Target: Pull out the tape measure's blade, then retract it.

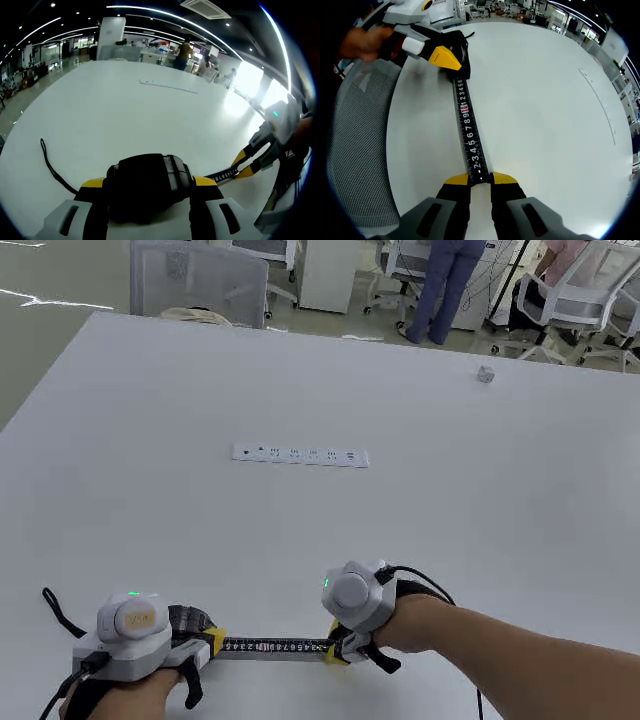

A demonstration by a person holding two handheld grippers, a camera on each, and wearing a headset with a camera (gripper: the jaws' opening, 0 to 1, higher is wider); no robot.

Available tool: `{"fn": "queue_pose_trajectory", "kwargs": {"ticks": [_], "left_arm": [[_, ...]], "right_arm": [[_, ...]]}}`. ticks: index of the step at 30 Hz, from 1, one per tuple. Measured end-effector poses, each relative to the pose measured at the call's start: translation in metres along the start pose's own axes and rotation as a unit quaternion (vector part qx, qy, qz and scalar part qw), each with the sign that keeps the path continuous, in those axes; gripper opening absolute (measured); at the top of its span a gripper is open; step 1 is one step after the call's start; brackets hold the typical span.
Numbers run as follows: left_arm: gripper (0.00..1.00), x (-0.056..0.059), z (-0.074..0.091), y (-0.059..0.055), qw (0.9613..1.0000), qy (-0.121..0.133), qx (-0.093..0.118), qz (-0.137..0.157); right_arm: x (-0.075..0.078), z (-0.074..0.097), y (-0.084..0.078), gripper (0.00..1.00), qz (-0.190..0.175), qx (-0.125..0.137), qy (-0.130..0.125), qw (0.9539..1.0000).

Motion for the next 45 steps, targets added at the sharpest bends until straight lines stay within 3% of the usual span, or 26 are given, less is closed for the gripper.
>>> {"fn": "queue_pose_trajectory", "kwargs": {"ticks": [45], "left_arm": [[0.62, 0.0, 0.0, 0.0, 1.0, -0.001, 0.003, 0.001]], "right_arm": [[-0.002, -0.013, 0.017, 0.15, 0.003, 0.019, 0.005, 0.9998]]}}
Point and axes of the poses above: the centre of the closed fingertips' face, and the gripper's own axes: z roughly backward along the fingers, x roughly to its right, y roughly out of its top, the point moved 2 cm from there along z, roughly backward along the fingers, and after that the axes turned 15 degrees about x, right-handed, at the moved point
